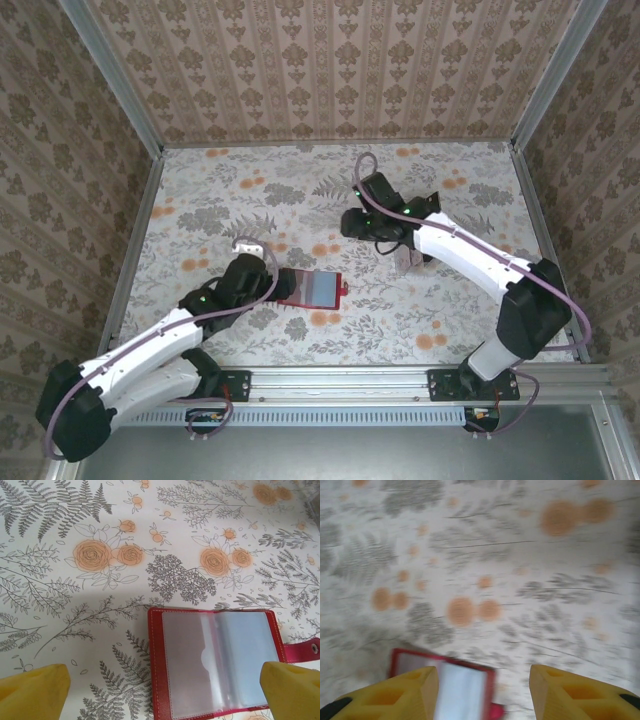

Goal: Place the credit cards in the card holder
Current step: Pick up the credit card from the storage box.

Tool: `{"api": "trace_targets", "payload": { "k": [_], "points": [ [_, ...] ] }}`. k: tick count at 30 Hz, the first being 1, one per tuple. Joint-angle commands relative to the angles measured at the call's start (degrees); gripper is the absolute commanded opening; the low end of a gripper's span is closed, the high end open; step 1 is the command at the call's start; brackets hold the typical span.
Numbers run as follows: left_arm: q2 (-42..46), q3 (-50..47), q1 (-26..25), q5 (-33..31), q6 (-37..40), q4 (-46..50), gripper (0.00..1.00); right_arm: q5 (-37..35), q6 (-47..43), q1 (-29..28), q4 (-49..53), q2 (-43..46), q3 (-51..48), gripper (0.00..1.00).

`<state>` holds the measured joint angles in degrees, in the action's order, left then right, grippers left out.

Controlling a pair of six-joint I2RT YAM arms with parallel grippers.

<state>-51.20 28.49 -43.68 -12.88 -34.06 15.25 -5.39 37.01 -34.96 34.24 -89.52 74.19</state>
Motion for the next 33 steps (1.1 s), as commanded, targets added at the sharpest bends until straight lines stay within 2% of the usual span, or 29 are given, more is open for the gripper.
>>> {"api": "trace_targets", "payload": {
  "k": [1, 8, 11, 16, 23, 33],
  "points": [
    [-2.0, 2.0, 2.0, 1.9, 3.4, 2.7, 1.0, -8.5, -4.8, 0.8, 9.6, 1.4, -2.1, 0.51],
    [-5.5, 2.9, 5.4, 2.3, 4.1, 1.9, 1.0, -13.7, -8.3, 3.3, 10.4, 0.6, -4.8, 0.45],
    [-5.7, 3.4, 5.4, 1.7, 4.4, 2.9, 1.0, -13.6, -10.2, 5.5, 10.3, -0.9, -4.3, 0.4],
    [-5.6, 4.5, 5.5, 1.1, 5.0, 5.5, 1.0, -12.7, -11.3, 6.7, 9.9, -1.6, -5.8, 0.37],
    [-6.1, 4.7, 5.6, 1.4, 5.2, 5.7, 1.0, -11.6, -10.0, 6.7, 8.0, -1.5, -10.1, 0.36],
    [-5.6, 4.2, 5.5, 2.0, 5.1, 5.7, 1.0, -14.9, -10.1, 6.7, 8.1, -5.1, -10.0, 0.35]
  ]
}}
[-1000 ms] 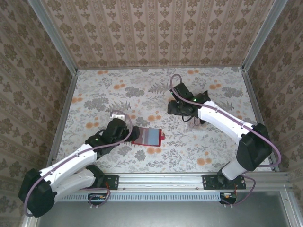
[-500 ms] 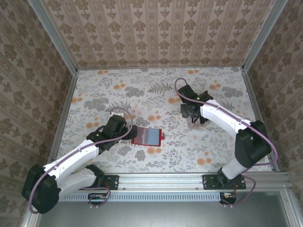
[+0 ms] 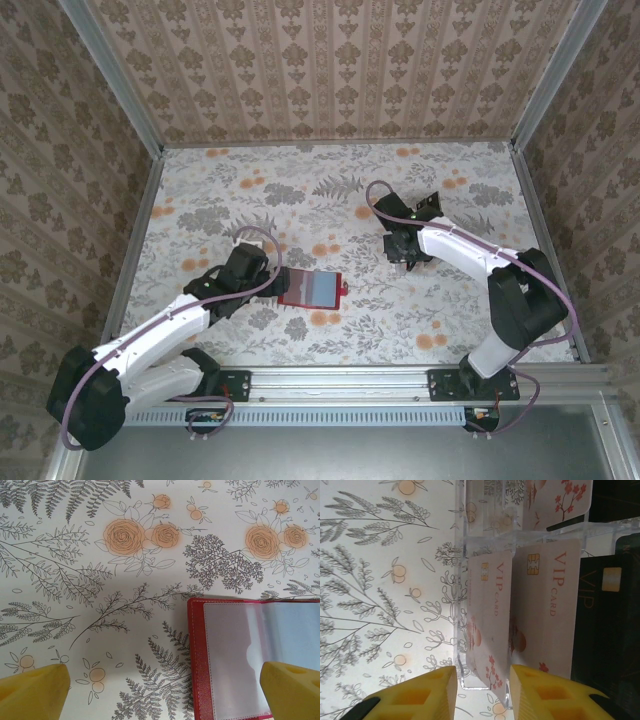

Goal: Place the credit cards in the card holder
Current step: Pick up the credit card from the storage box.

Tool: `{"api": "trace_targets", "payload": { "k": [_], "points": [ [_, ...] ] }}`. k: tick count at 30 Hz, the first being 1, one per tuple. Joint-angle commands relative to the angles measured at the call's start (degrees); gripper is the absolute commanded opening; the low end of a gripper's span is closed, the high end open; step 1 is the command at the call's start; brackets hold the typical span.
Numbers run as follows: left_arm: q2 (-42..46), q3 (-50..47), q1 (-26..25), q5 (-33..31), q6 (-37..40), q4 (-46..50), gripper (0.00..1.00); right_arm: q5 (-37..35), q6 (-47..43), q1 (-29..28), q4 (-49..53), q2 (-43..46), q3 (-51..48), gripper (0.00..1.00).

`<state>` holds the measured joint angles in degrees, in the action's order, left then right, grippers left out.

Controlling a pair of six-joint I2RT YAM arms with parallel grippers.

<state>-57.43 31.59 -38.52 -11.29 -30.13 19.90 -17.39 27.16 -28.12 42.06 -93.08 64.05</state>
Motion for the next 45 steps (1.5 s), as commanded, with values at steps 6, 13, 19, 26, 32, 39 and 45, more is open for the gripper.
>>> {"api": "trace_targets", "payload": {
  "k": [6, 13, 19, 26, 32, 39, 45],
  "points": [
    [1.6, 0.7, 0.4, 0.2, 1.3, 1.3, 1.0, -4.3, -0.2, 0.0, 0.7, -4.0, 1.4, 0.35],
    [2.6, 0.2, 0.4, 0.1, 1.3, 1.5, 1.0, -3.0, -0.1, 0.2, 0.1, -5.7, 2.3, 0.34],
    [2.3, -0.1, 0.4, 0.2, 1.2, 1.1, 1.0, -1.8, 0.4, 0.7, -0.5, -4.5, 2.4, 0.29],
    [0.6, 0.3, 0.3, 0.5, 1.3, 0.3, 1.0, 0.3, 0.4, 1.8, -1.1, -4.0, 2.3, 0.22],
    [-0.2, 0.5, 0.2, 0.7, 1.3, -0.3, 1.0, 2.3, 0.7, 2.5, -2.0, -3.9, 2.2, 0.15],
    [-0.8, 0.5, 0.2, 1.0, 1.5, -0.7, 1.0, 4.5, 1.0, 3.1, -2.5, -3.0, 2.3, 0.05],
    [-1.5, 0.8, 0.1, 1.2, 1.7, -0.9, 1.0, 6.1, 1.0, 3.6, -2.1, -0.9, 3.0, 0.0]
  ]
}}
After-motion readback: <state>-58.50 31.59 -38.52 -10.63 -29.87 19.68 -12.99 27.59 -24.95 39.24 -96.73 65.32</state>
